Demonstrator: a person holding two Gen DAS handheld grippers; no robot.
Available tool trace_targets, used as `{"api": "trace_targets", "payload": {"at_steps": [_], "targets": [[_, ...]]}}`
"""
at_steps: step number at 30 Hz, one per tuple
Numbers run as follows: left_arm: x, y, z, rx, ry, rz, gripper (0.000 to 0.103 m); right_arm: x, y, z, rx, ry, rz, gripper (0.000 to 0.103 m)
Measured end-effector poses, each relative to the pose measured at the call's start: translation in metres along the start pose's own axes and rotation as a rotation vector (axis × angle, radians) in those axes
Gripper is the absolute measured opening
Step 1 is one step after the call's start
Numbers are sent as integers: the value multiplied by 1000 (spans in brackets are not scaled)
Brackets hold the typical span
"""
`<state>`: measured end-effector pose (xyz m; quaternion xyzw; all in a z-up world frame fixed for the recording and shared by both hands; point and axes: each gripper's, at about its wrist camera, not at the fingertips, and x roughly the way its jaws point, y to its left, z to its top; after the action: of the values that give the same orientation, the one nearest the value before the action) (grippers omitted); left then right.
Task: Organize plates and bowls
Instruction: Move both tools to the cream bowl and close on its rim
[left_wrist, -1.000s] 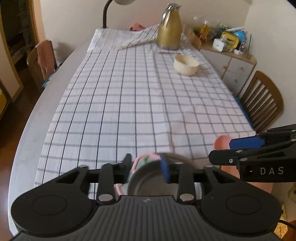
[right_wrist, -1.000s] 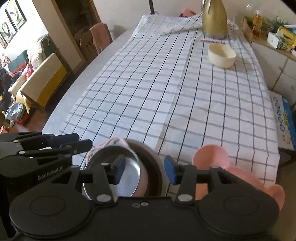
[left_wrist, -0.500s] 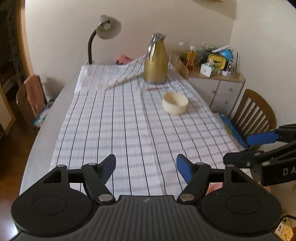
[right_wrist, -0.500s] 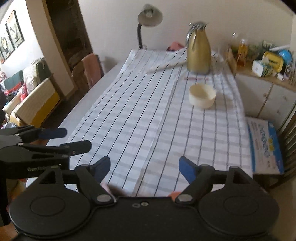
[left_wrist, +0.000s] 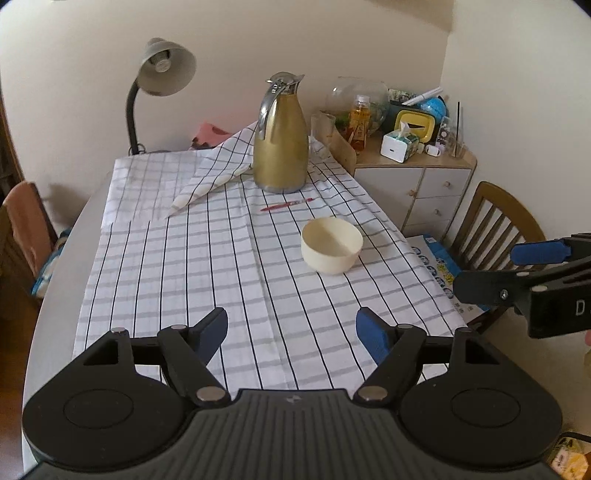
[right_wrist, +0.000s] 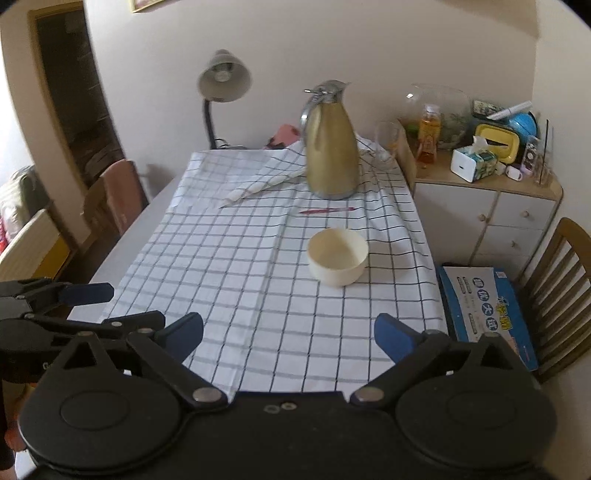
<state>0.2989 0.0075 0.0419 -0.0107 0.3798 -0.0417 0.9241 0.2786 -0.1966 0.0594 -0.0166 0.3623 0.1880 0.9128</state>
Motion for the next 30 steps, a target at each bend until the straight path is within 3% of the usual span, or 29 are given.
{"api": "trace_targets", "payload": {"at_steps": [14,25,30], "targets": [[134,14,70,32,36,16,76,114,-48,53,120,39,-178,98],[221,9,80,54,102,0,76,193,-72,53,169,122,-233,95],[259,7,84,28,132,-6,76,226,-85,51,218,171,-246,88]]}}
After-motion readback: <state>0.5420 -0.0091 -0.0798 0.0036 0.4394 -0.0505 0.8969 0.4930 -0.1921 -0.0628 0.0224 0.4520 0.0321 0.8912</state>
